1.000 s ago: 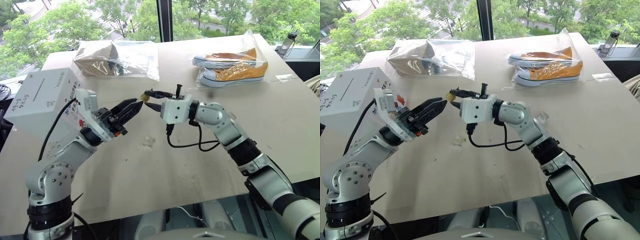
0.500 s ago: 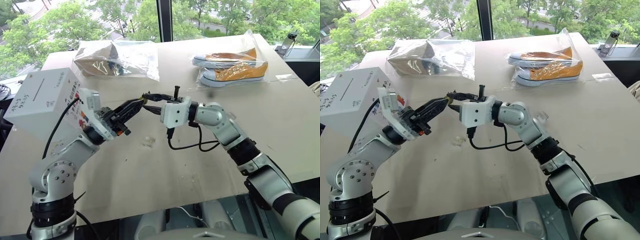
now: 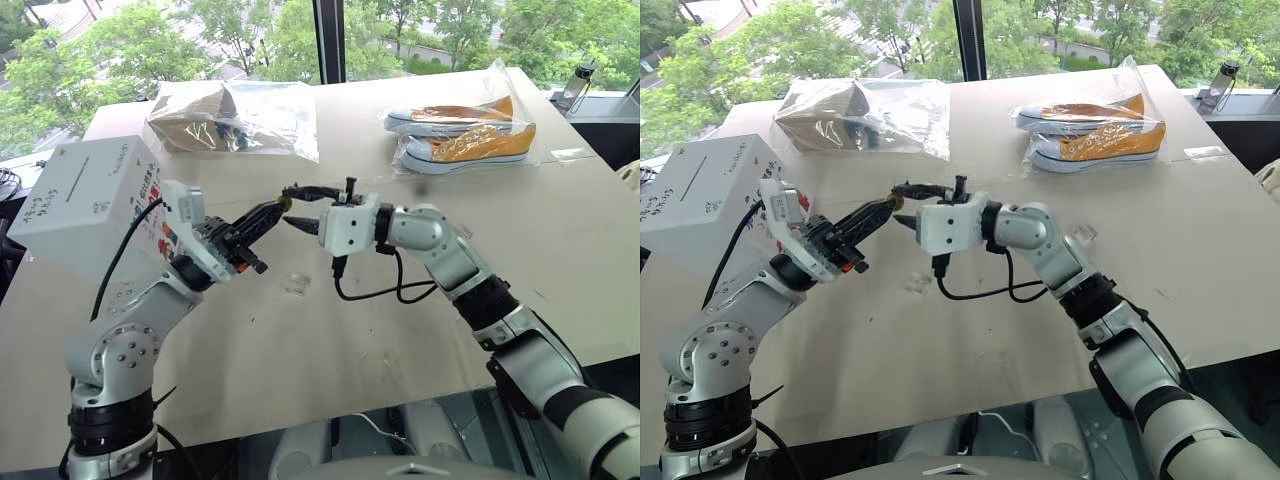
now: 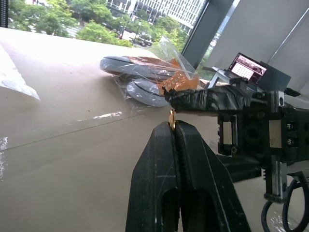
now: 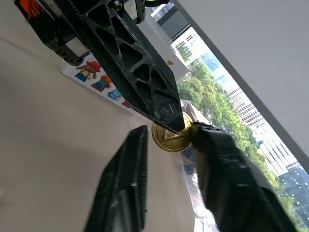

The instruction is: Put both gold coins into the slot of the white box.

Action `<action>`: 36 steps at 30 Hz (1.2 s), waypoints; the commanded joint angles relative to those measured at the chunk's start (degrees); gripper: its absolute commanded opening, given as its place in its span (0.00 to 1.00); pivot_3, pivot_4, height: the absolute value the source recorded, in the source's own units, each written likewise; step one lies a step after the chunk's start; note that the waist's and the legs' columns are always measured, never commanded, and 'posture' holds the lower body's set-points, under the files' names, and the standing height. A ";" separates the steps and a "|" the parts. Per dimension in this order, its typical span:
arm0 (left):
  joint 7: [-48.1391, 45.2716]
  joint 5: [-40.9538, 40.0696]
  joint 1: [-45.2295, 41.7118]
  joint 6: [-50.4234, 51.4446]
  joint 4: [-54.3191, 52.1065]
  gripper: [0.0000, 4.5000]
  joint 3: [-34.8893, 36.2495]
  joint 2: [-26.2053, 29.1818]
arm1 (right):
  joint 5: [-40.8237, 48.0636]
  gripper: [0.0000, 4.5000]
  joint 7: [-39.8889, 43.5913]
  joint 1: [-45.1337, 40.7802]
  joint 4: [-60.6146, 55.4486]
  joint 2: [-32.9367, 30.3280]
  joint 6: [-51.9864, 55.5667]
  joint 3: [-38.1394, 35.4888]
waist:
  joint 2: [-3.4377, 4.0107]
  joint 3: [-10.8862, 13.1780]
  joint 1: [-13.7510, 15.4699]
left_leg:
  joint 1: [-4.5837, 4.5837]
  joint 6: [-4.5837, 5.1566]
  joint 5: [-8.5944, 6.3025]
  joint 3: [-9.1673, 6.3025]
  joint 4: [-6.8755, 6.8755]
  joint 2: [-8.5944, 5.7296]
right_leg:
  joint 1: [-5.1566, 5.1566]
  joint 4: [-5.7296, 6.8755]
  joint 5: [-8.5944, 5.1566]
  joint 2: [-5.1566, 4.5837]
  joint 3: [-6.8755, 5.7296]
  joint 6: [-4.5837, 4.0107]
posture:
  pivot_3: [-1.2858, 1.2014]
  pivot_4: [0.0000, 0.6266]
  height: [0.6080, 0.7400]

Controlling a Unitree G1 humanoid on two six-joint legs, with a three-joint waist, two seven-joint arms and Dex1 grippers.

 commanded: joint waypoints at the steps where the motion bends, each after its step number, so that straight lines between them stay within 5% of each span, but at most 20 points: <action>1: 1.78 2.08 -1.26 -3.13 0.45 0.00 1.78 -0.11 | 1.48 0.77 -0.69 -1.67 -2.47 -0.30 2.93 -2.87 | 0.00 0.00 0.03 | 0.00 0.00 0.00 -0.01 0.00 0.00 | 0.00 0.00 0.00 0.00 -0.01 0.00 | 0.52 0.24 1.00; 3: 3.63 3.35 -1.81 -4.20 -0.06 0.00 3.58 0.57 | 3.00 0.98 0.04 -1.48 -2.20 -1.13 5.98 -4.45 | -0.01 0.00 0.12 | -0.01 0.00 0.00 -0.02 0.00 0.00 | 0.00 0.00 0.00 0.00 -0.02 0.00 | 0.52 0.24 1.00; 4: 4.69 4.09 -2.03 -4.46 -0.66 0.00 4.40 1.32 | 4.89 0.99 1.09 -1.14 -2.40 -1.34 8.17 -5.46 | -0.01 0.01 0.16 | -0.01 0.00 0.00 -0.02 0.01 0.00 | 0.00 0.00 0.00 0.00 -0.02 0.00 | 0.52 0.24 1.00; 8: 10.18 9.44 -4.01 -4.91 -1.49 0.00 6.88 5.33 | 16.42 0.99 5.62 0.09 -6.82 -0.03 21.56 -10.00 | -0.04 0.03 0.12 | -0.02 0.00 0.00 -0.04 0.00 0.00 | 0.00 -0.01 0.00 -0.01 -0.02 0.00 | 0.52 0.24 1.00; 12: 17.64 16.54 -7.99 -0.69 0.06 0.00 13.03 15.61 | 35.62 0.99 7.73 -1.19 -15.34 2.91 40.85 -17.54 | -0.11 0.16 -0.16 | -0.07 0.00 0.00 -0.08 -0.02 0.02 | -0.10 0.05 0.00 0.02 -0.01 -0.01 | 0.52 0.24 1.00; 17: 21.29 21.81 -5.08 5.85 2.60 0.00 20.30 22.73 | 45.40 0.99 6.94 -3.27 -18.18 4.11 51.83 -21.06 | -0.07 0.17 -0.07 | -0.07 0.01 -0.01 -0.04 -0.10 0.01 | -0.15 0.01 0.00 0.01 -0.03 0.00 | 0.52 0.24 1.00; 25: 16.82 27.37 -3.97 1.55 10.14 0.00 21.01 24.30 | 52.35 0.99 7.23 -5.06 -19.96 4.23 57.98 -22.42 | -0.10 0.19 0.19 | -0.17 0.00 -0.01 -0.15 -0.13 -0.01 | -0.17 -0.03 0.00 -0.06 -0.16 0.00 | 0.52 0.24 1.00; 36: 9.87 32.12 -7.32 -4.81 23.67 0.00 15.58 24.93 | 43.66 0.99 8.07 -4.09 -18.71 1.05 48.41 -18.50 | -0.17 0.14 -0.19 | -0.94 -0.03 0.01 -0.07 0.04 -0.01 | -1.01 0.20 0.01 -0.07 -0.07 0.00 | 0.52 0.24 1.00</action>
